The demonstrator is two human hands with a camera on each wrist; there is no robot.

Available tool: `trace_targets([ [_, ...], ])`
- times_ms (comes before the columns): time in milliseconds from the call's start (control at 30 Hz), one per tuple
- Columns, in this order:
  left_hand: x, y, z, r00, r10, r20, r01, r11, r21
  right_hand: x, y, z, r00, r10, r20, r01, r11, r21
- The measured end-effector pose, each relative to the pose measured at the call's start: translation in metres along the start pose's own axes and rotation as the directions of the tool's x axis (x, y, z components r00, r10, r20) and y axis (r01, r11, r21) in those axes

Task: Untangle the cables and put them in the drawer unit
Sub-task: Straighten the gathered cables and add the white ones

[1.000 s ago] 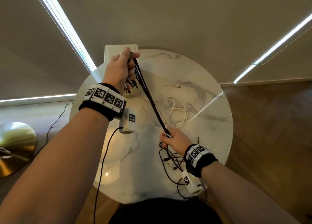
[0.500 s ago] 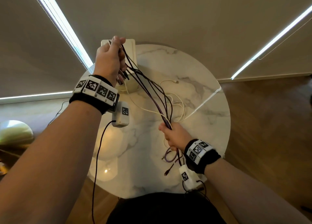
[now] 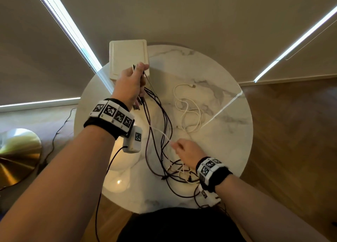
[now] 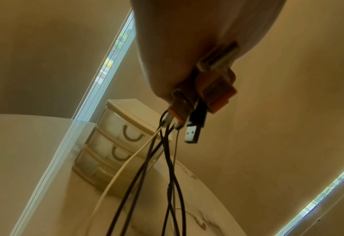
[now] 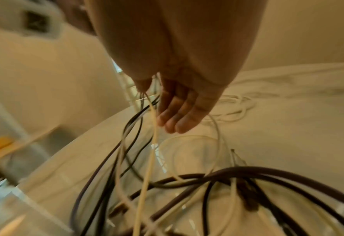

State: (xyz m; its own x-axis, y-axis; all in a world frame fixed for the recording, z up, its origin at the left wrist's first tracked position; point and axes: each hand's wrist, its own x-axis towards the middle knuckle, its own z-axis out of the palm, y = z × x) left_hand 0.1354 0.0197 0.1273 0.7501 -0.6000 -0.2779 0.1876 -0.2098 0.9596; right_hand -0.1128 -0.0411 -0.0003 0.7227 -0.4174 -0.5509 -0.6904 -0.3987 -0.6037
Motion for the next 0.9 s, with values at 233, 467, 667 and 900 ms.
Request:
trace_targets([
  [233,-0.007,-0.006,-0.001,1.000,-0.019,0.023,0.019,1.000,-0.016,0.047,0.042,-0.013,0.949,0.242,-0.202,-0.277,0.945,-0.171],
  [467,-0.004,-0.013,-0.008,0.999,-0.027,0.031,0.028,1.000,-0.007,0.086,0.033,-0.031,0.991,0.101,-0.082,-0.122,0.940,-0.318],
  [667,0.003,-0.021,-0.014,1.000,-0.025,0.012,0.025,0.999,-0.034,0.092,-0.004,-0.091,0.946,0.039,-0.322,-0.004,0.994,0.107],
  [900,0.006,-0.027,-0.013,1.000,-0.029,0.010,0.029,1.000,-0.002,0.070,-0.079,-0.144,0.920,0.003,-0.393,0.260,0.745,0.614],
])
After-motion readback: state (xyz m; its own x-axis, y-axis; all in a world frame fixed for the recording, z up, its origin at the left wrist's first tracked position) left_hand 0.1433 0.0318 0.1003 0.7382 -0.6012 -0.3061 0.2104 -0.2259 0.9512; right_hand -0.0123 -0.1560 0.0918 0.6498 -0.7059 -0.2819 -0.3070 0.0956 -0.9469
